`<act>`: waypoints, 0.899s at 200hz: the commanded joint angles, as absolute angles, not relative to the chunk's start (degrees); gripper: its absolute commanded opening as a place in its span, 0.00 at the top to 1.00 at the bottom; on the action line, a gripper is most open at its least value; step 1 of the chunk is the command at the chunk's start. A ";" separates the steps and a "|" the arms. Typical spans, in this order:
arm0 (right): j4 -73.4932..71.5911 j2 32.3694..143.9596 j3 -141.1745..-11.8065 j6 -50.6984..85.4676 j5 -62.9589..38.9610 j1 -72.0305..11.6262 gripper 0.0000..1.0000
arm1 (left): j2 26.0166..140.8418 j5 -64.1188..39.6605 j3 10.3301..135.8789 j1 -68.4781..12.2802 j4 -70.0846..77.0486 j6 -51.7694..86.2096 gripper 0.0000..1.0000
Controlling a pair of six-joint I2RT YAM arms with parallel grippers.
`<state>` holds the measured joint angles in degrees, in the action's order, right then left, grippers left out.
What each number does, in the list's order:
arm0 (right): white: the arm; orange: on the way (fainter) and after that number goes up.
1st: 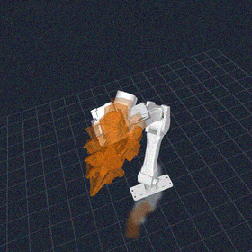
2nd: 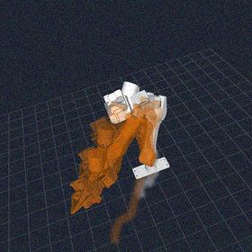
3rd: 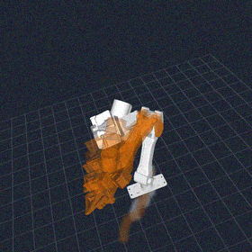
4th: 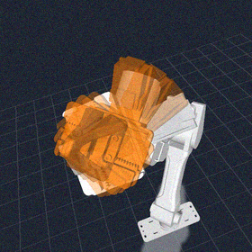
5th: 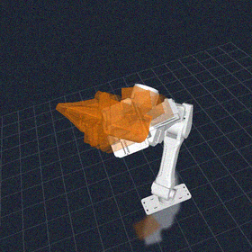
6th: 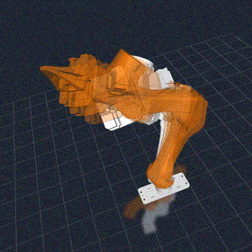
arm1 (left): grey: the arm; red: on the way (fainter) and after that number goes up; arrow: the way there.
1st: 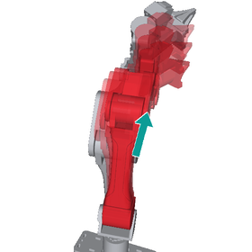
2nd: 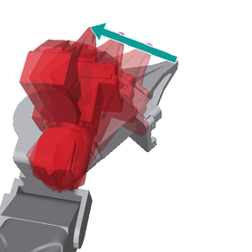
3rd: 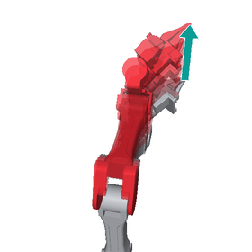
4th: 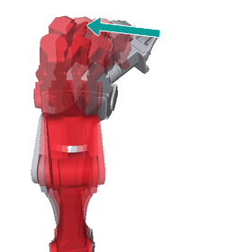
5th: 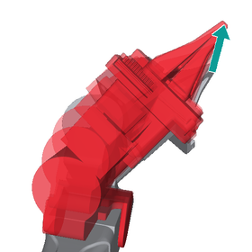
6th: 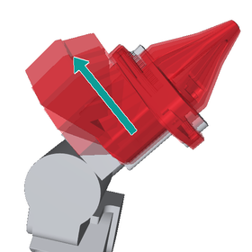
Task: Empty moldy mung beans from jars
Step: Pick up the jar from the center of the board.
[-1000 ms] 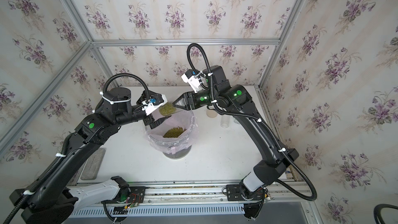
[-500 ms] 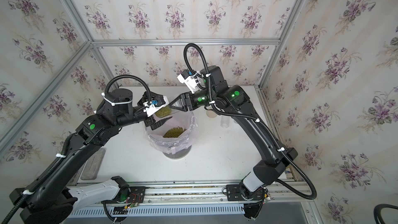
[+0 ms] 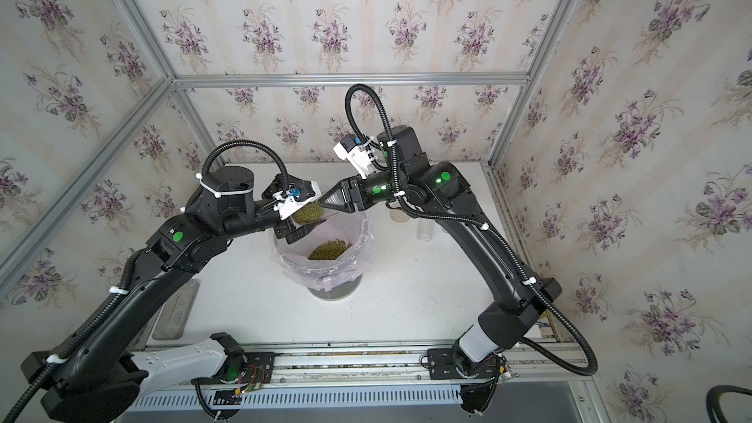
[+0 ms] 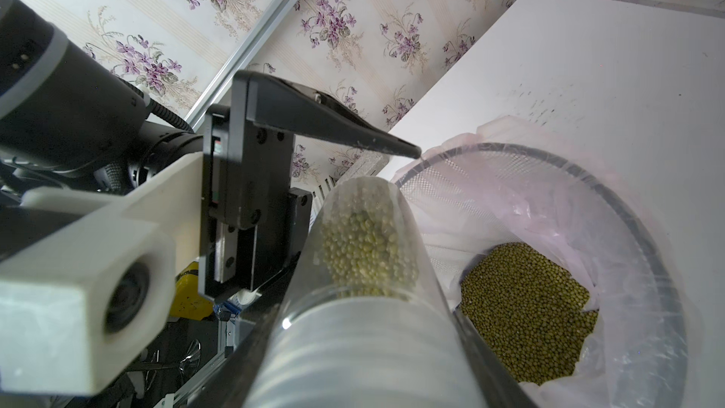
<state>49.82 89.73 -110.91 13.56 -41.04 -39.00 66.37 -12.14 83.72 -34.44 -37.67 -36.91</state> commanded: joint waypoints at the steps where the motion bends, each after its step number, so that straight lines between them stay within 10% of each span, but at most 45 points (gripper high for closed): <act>1: 47.55 89.98 -110.83 12.83 -42.24 -39.11 0.62 | 66.18 -12.92 84.02 -34.45 -37.26 -37.52 0.12; 180: 45.53 89.38 -110.57 9.22 -43.79 -39.11 0.62 | 65.74 -12.07 83.36 -35.11 -38.81 -38.78 0.31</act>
